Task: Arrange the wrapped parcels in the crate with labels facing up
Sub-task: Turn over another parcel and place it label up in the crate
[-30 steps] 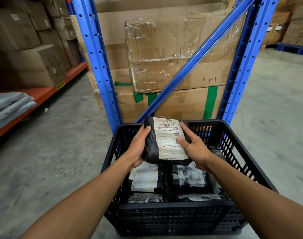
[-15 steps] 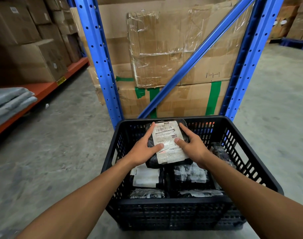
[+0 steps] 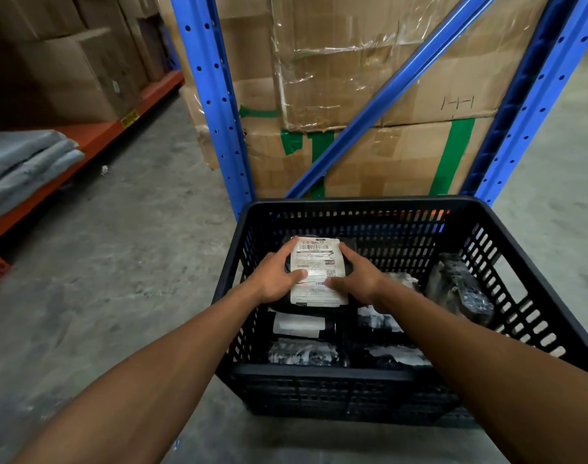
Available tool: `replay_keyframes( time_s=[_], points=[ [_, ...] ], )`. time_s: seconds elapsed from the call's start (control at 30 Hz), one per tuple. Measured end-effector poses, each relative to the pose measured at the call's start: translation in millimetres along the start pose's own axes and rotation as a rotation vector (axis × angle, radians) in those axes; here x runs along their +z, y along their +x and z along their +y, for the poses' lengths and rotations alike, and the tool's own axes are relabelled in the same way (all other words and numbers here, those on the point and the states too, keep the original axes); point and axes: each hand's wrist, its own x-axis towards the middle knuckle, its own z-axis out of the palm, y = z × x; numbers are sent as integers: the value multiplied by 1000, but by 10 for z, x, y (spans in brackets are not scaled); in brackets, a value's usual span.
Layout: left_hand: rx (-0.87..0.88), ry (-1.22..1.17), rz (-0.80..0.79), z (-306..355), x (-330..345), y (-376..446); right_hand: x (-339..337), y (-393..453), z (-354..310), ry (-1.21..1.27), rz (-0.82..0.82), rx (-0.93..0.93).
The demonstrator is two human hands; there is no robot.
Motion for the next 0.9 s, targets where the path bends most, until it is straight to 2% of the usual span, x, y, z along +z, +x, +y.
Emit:
replay_keyframes(
  time_s=[0.4, 0.57, 0.67, 0.9],
  points=[
    [-320, -4, -129, -518, 249, 502, 393, 593, 384, -104, -47, 196],
    [-349, -33, -124, -539, 300, 509, 363, 672, 417, -251, -85, 191],
    [-361, -40, -134, -602, 321, 535, 303, 616, 407, -325, -171, 213],
    [-380, -113, -204, -579, 315, 489, 244, 536, 435, -156, -256, 338]
  ],
)
